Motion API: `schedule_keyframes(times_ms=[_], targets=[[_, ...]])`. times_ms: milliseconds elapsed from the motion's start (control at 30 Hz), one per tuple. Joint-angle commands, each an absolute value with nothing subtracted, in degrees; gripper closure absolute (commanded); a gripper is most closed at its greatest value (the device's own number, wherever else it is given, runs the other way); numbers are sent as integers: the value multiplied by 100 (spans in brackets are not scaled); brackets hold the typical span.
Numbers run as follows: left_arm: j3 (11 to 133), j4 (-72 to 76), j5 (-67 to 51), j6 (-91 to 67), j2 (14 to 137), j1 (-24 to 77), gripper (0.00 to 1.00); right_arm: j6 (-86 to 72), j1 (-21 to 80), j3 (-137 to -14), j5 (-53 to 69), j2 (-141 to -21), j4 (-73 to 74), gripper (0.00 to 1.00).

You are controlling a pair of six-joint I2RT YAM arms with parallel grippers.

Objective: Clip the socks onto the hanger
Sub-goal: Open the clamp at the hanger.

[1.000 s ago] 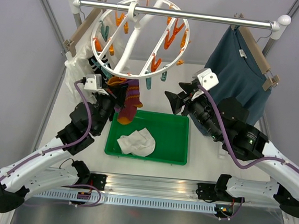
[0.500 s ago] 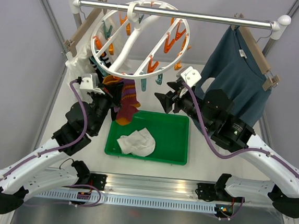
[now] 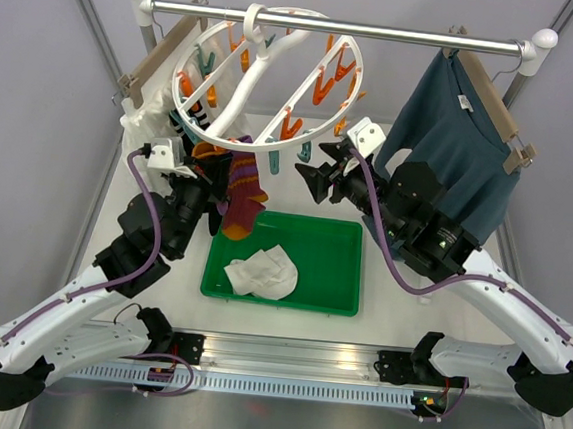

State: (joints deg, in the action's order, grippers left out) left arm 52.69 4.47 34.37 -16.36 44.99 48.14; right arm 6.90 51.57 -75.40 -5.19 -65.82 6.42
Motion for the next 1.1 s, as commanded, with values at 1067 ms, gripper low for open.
schedule_keyframes(times_ms=[1067], targets=[[5537, 492, 3278, -1309, 4465, 4816, 98, 176, 4957, -7242, 536, -6434, -958, 44]])
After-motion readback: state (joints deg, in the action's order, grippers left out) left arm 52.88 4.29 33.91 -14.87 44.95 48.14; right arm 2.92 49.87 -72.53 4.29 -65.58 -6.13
